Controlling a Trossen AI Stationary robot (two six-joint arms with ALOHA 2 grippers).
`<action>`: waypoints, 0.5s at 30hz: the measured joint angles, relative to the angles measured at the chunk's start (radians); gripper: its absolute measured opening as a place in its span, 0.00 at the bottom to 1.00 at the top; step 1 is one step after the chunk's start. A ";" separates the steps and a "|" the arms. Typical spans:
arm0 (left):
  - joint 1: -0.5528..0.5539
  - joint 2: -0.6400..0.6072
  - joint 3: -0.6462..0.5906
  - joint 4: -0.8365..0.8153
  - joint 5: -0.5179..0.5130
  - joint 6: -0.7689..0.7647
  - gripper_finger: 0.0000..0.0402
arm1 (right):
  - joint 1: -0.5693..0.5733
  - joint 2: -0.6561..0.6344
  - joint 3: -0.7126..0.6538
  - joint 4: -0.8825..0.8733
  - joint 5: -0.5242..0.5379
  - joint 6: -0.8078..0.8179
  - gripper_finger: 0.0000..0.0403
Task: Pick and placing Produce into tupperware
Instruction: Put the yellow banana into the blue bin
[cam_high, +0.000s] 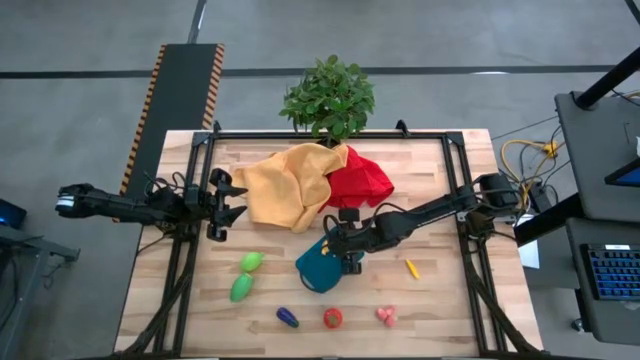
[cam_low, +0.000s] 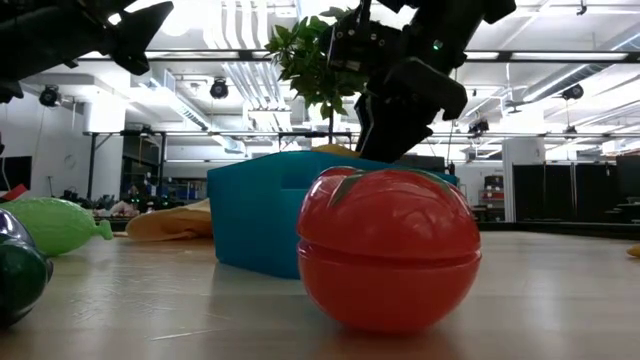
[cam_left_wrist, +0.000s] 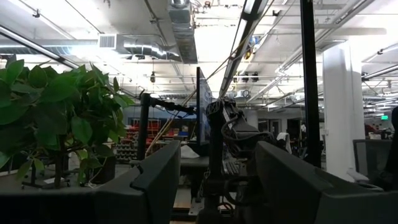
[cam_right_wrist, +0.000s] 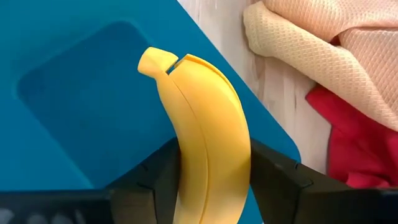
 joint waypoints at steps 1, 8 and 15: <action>0.000 0.000 0.000 0.000 0.000 0.000 0.49 | 0.000 -0.002 0.000 0.001 0.003 0.000 0.41; 0.000 0.000 0.000 0.000 0.000 0.000 0.49 | 0.000 -0.005 0.000 0.000 0.007 0.000 0.43; 0.000 0.000 0.000 0.000 0.000 0.000 0.49 | 0.000 -0.006 0.000 0.000 0.007 -0.016 0.43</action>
